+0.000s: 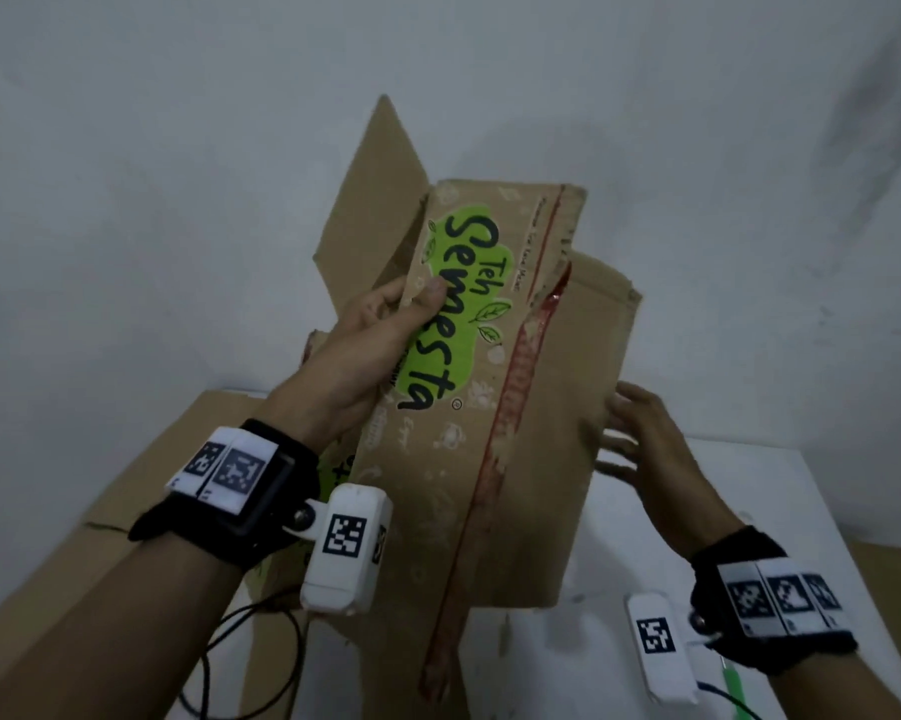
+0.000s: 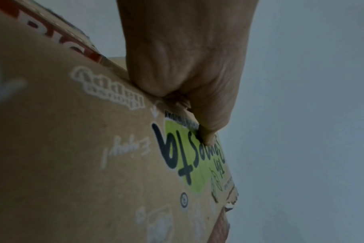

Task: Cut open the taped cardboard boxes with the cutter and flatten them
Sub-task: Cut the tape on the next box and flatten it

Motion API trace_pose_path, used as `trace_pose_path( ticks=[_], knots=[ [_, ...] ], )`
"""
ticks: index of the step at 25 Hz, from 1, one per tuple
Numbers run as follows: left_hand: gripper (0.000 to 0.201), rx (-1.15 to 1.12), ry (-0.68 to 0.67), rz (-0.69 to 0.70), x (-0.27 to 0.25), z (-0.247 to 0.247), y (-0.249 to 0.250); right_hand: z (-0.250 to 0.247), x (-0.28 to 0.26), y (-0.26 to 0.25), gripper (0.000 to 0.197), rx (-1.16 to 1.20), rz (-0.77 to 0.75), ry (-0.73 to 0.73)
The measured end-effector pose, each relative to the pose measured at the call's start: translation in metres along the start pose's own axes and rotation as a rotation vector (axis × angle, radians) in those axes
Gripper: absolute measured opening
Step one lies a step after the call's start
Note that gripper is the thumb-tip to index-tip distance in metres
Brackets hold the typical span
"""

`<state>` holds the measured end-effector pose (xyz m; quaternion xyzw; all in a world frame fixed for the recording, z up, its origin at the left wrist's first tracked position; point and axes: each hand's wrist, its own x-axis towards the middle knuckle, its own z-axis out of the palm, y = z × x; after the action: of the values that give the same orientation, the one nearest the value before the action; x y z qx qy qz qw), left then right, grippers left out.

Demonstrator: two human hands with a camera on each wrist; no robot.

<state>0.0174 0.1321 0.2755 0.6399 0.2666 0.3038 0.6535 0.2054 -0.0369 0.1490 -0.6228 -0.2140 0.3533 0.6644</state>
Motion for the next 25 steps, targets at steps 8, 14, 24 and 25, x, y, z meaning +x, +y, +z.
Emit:
trace_pose_path(
  ticks=[8, 14, 24, 25],
  knots=[
    [0.034, -0.157, 0.148, 0.046, 0.022, 0.0, 0.004, -0.004, -0.005, -0.039, 0.046, -0.213, -0.156, -0.167],
    [0.04, -0.186, 0.145, 0.05, 0.035, -0.01, 0.019, 0.013, -0.022, -0.085, 0.036, -0.26, -0.305, -0.222],
    [0.054, -0.425, 0.054, -0.015, 0.056, -0.072, 0.019, 0.024, -0.044, -0.113, 0.049, -0.298, -0.419, -0.28],
    [0.053, -0.461, 0.086, -0.038, 0.057, -0.077, 0.011, 0.026, -0.042, -0.098, 0.052, -0.335, -0.425, -0.26]
  ],
)
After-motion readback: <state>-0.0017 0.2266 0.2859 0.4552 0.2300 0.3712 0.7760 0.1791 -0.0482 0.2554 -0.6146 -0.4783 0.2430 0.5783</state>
